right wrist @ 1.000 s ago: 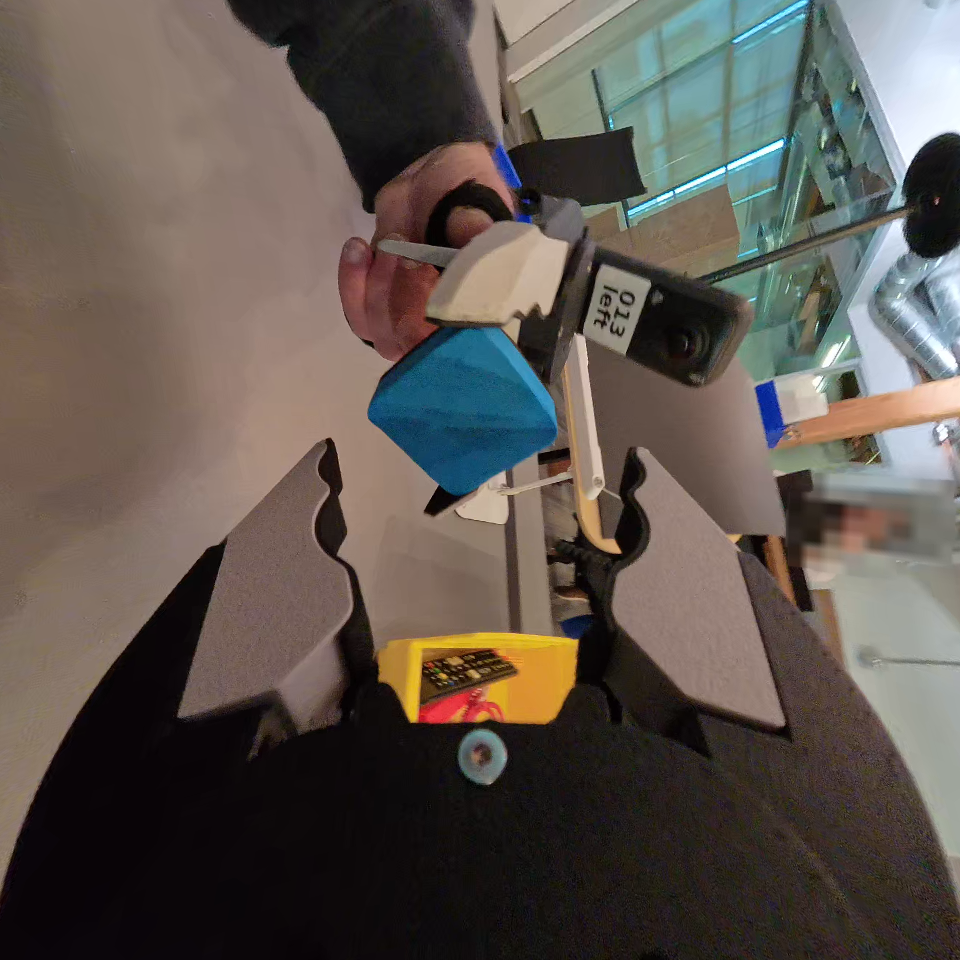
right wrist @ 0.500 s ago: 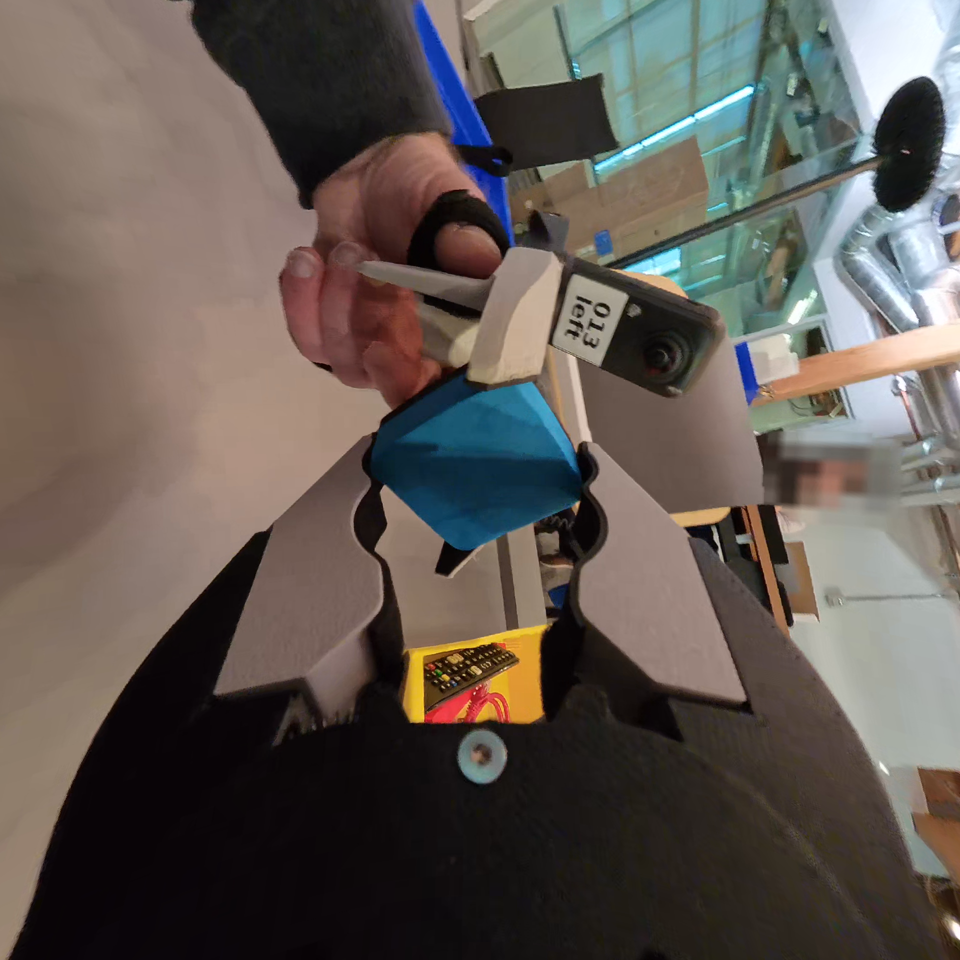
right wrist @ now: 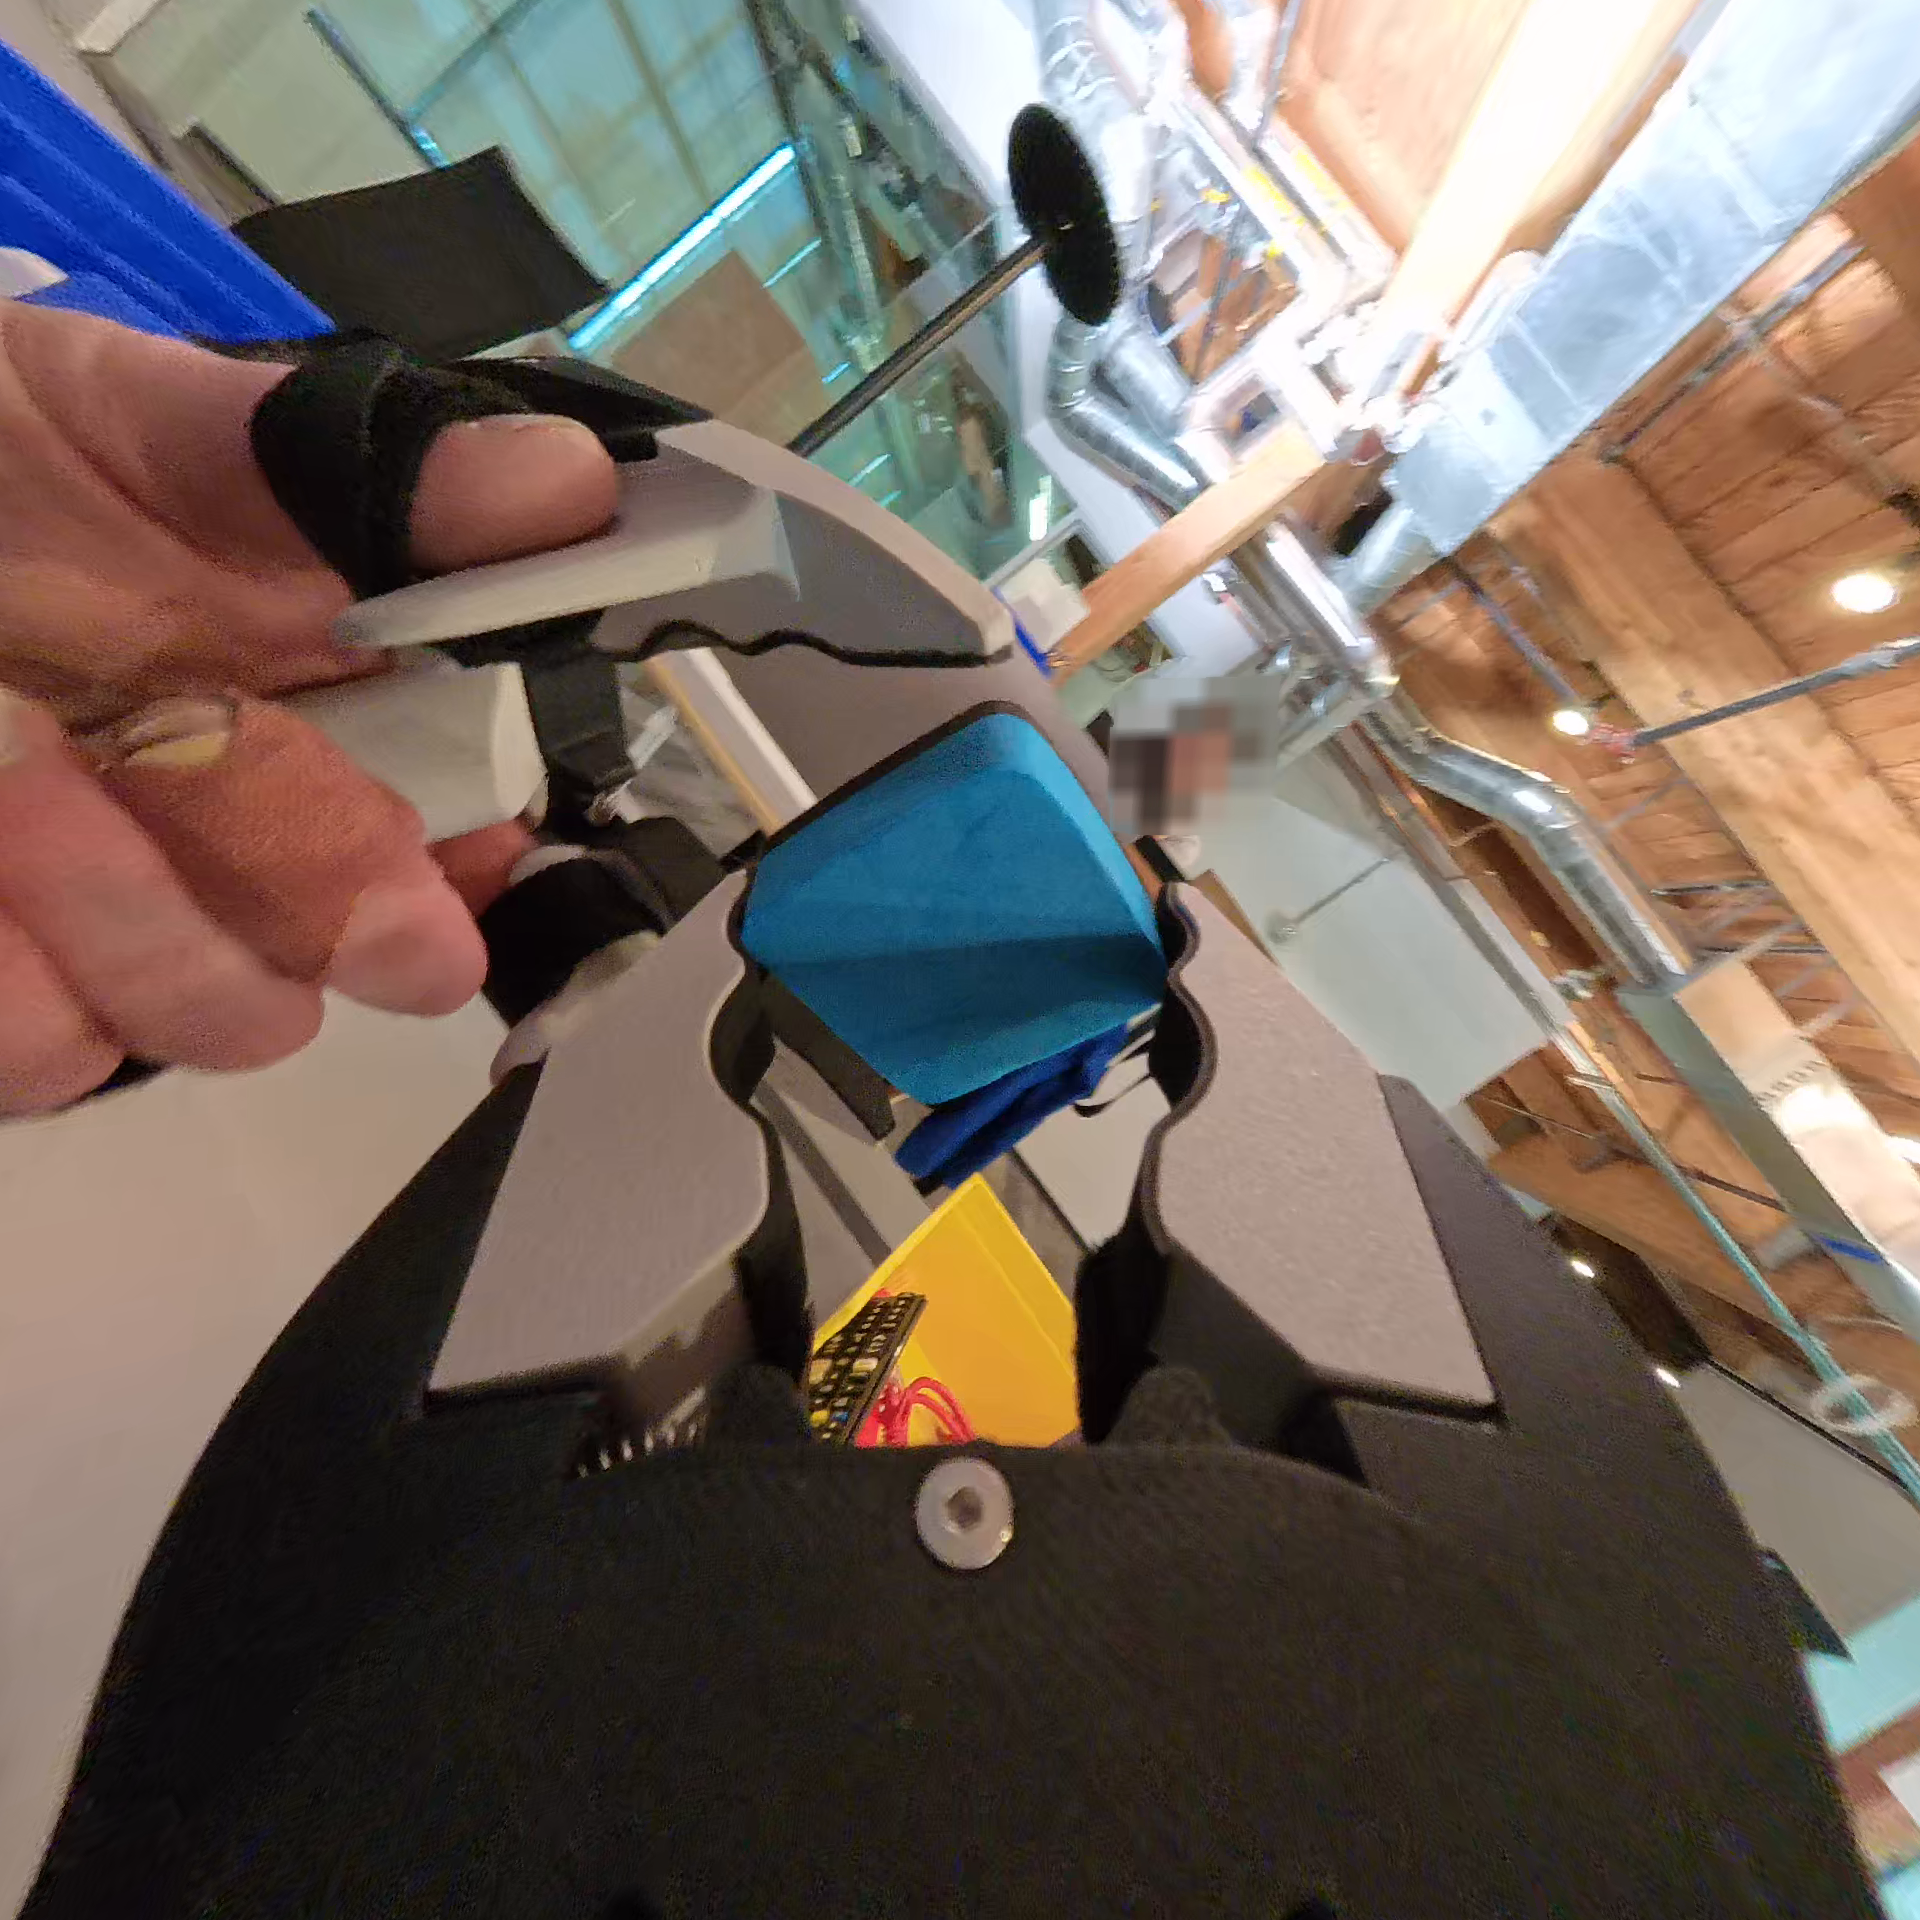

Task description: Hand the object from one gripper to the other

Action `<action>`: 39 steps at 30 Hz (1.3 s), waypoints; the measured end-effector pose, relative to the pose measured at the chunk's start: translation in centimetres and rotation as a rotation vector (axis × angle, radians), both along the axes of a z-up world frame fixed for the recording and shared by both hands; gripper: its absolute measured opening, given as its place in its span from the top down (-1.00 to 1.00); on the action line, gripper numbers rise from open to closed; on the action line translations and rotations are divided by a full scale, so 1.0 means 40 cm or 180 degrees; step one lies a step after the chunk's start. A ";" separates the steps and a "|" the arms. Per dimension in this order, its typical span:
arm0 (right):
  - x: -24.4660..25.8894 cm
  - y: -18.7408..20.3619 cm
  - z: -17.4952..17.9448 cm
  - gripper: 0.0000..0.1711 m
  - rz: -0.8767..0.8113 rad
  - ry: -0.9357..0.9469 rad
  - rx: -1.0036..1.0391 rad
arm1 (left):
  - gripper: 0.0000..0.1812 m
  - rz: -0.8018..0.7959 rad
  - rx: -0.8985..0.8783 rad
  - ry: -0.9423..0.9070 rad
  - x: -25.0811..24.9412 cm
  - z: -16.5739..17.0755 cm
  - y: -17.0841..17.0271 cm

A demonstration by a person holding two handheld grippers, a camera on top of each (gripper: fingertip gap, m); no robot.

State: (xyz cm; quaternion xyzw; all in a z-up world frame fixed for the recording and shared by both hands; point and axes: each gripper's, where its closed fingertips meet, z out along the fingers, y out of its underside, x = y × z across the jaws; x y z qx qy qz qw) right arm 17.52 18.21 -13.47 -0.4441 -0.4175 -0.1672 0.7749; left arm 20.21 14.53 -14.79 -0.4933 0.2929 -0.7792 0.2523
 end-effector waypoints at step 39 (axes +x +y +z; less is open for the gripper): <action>-0.015 -0.138 -0.095 0.22 0.1752 -0.1582 -0.1181 | 0.17 -0.0861 0.1606 0.1885 -0.015 -0.094 -0.045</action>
